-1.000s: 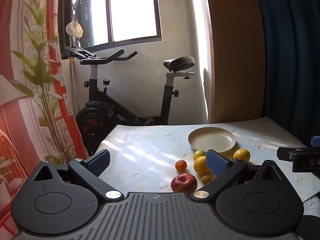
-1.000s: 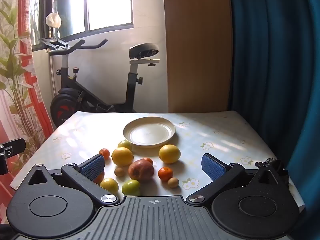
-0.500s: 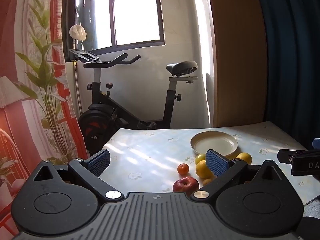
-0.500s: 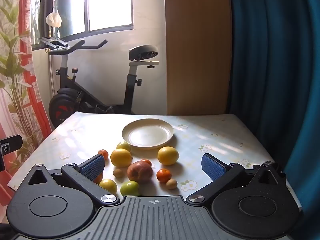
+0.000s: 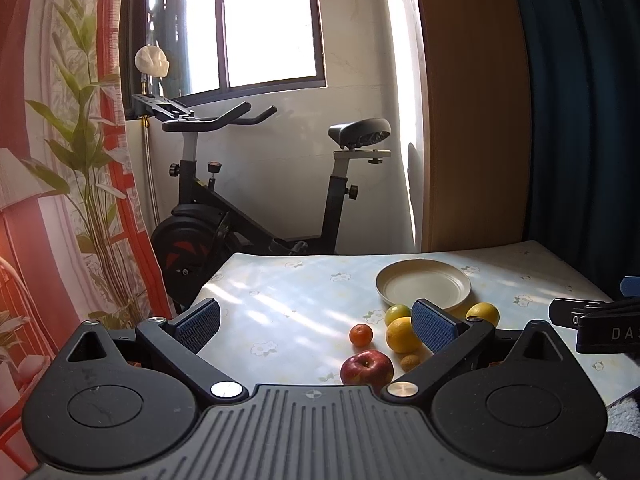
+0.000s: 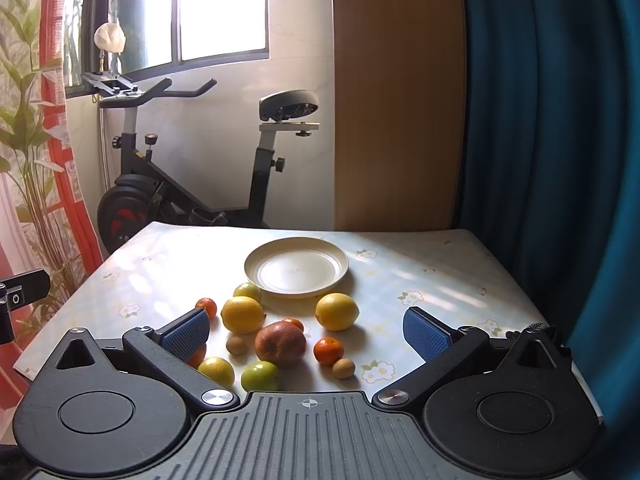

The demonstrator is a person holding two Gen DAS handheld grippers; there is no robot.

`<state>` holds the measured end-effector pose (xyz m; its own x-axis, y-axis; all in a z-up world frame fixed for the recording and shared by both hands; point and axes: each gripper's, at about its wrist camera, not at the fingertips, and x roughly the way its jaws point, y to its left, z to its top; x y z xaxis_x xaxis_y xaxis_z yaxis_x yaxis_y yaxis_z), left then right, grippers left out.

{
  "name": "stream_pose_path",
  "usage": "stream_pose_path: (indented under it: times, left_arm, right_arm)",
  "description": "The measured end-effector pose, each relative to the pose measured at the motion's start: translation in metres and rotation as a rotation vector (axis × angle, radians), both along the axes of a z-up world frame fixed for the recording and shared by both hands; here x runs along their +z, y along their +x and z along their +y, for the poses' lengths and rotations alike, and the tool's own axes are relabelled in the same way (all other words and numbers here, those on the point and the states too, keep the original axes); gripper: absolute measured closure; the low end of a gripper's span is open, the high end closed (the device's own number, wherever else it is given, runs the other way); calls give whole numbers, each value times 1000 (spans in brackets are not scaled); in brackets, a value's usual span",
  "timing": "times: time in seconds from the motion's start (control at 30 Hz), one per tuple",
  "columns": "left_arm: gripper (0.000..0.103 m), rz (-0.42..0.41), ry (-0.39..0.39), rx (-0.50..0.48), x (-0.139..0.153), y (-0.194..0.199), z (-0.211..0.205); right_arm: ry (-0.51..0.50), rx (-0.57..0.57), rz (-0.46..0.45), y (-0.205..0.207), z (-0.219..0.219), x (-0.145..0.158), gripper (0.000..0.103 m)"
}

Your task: Organize fruits

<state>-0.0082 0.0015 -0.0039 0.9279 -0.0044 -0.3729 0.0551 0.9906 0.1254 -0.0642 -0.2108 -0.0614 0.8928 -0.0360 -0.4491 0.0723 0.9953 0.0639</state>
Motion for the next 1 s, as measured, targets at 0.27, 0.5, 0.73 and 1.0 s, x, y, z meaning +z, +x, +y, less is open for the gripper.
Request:
stream_pose_path:
  times: [0.27, 0.5, 0.73, 1.0]
  left_arm:
    - [0, 6, -15, 11, 2, 2, 2]
    - [0, 7, -15, 15, 3, 3, 0]
    - [0, 9, -17, 18, 3, 3, 1]
    - [0, 1, -4, 25, 4, 1, -2]
  right_arm:
    - [-5, 1, -5, -2, 2, 0, 0]
    - [-6, 0, -5, -2, 3, -1, 0]
    - [-5, 0, -4, -2, 3, -1, 0]
    - [1, -2, -2, -2, 2, -2, 0]
